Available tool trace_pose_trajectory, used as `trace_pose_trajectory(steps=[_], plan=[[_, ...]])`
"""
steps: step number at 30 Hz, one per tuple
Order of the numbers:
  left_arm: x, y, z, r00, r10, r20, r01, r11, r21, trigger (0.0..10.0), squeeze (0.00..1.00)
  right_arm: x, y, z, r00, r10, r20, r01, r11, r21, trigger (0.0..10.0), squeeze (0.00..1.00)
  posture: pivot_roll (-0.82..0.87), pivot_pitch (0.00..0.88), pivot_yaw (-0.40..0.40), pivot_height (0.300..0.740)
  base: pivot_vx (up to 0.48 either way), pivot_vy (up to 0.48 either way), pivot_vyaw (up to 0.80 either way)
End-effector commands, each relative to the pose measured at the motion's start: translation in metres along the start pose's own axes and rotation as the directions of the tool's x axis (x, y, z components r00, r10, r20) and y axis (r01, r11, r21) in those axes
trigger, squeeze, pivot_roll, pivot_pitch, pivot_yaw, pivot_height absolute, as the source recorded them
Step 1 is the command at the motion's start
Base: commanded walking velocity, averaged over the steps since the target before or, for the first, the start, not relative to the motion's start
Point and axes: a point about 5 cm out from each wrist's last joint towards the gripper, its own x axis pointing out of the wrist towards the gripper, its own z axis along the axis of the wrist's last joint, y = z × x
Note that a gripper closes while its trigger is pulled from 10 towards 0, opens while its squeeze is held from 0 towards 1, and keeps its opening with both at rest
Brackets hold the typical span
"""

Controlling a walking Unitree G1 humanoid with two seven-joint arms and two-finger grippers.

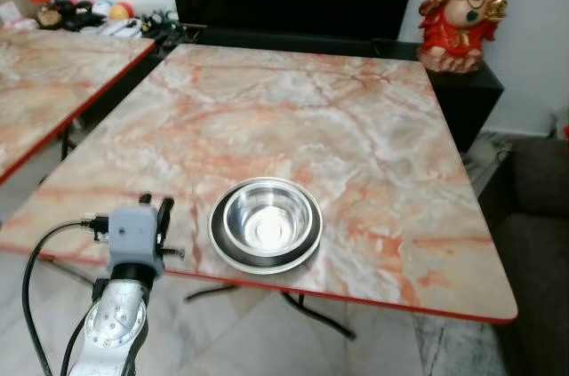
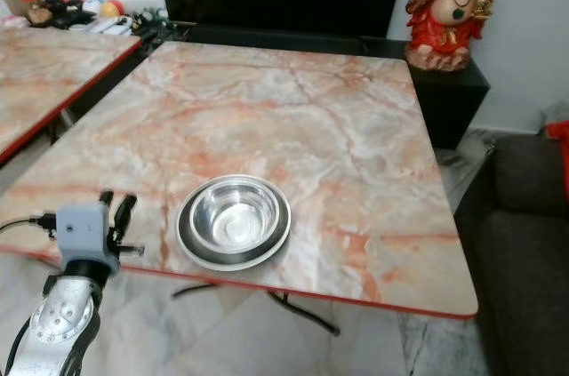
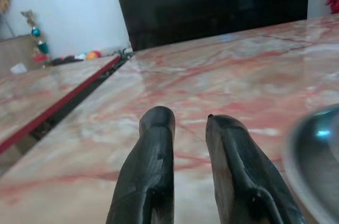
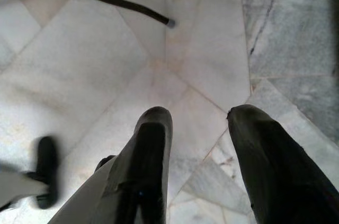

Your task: Setting the table

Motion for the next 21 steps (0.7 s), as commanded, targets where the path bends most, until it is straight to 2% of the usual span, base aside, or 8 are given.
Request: trace_pose_trajectory(steps=[1, 21], plan=[[-0.0024, 0.0065, -0.0029, 1.0, 0.016, -0.022, -0.016, 1.0, 0.026, 10.0, 0.0, 0.0014, 0.0086, 0.0029, 1.0, 0.02, 0.005, -0.02, 1.0, 0.011, 10.0, 0.0, 0.09, 0.119, -0.013, 0.74, 0.0, 0.398, 0.0], [-0.009, 0.0107, -0.0009, 0.999, 0.036, -0.024, -0.035, 0.999, 0.041, 10.0, 0.0, 0.0031, 0.0151, 0.0077, 0.998, 0.059, 0.009, -0.059, 0.998, -0.023, 10.0, 0.0, 0.11, 0.118, -0.033, 0.74, 0.0, 0.394, 0.0]])
